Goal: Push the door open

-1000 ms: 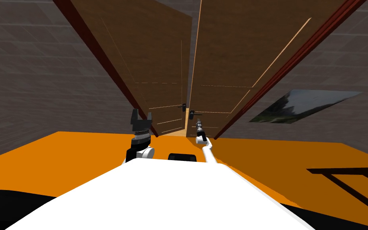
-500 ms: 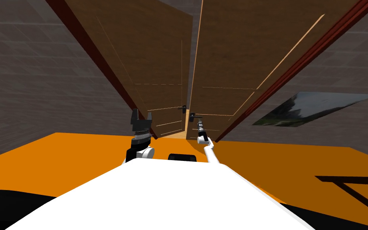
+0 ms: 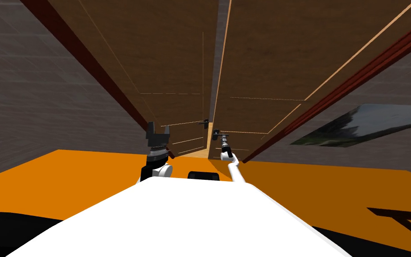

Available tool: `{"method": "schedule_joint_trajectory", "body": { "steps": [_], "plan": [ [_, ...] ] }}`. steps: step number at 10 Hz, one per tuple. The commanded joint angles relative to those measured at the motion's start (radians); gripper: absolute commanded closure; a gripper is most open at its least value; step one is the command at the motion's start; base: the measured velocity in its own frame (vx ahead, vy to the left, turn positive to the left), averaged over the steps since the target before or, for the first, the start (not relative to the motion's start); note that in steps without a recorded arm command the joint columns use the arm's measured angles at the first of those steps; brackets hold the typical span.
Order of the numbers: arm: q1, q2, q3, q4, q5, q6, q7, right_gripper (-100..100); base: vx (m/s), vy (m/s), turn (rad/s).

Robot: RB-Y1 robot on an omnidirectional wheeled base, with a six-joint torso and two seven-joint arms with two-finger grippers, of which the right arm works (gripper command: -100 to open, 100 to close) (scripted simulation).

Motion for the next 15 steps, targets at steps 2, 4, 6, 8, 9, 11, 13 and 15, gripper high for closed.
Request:
{"method": "schedule_joint_trajectory", "body": {
  "steps": [2,4,6,8,9,11,13,15],
  "plan": [
    [0.001,0.017,-0.002,-0.003,0.001,0.002,0.002,-100,0.144,-0.011,0.012],
    [0.001,0.017,-0.002,-0.003,0.001,0.002,0.002,100,-0.022,0.003,-0.001],
    [0.001,0.017,-0.002,-0.003,0.001,0.002,0.002,100,-0.007,-0.001,0.005],
    [0.001,0.017,-0.002,-0.003,0.001,0.002,0.002,100,0.000,0.000,0.000],
    [-0.007,0.006,-0.036,-0.002,-0.004,-0.002,0.014,100,0.022,-0.009,0.105],
    [-0.010,-0.001,-0.060,0.001,-0.007,-0.005,0.023,100,0.017,-0.011,0.075],
    [-0.014,-0.009,-0.091,0.004,-0.011,-0.008,0.035,100,0.020,-0.017,0.065],
    [-0.016,-0.013,-0.108,0.005,-0.013,-0.010,0.041,100,0.017,-0.013,0.031]
  ]
}}
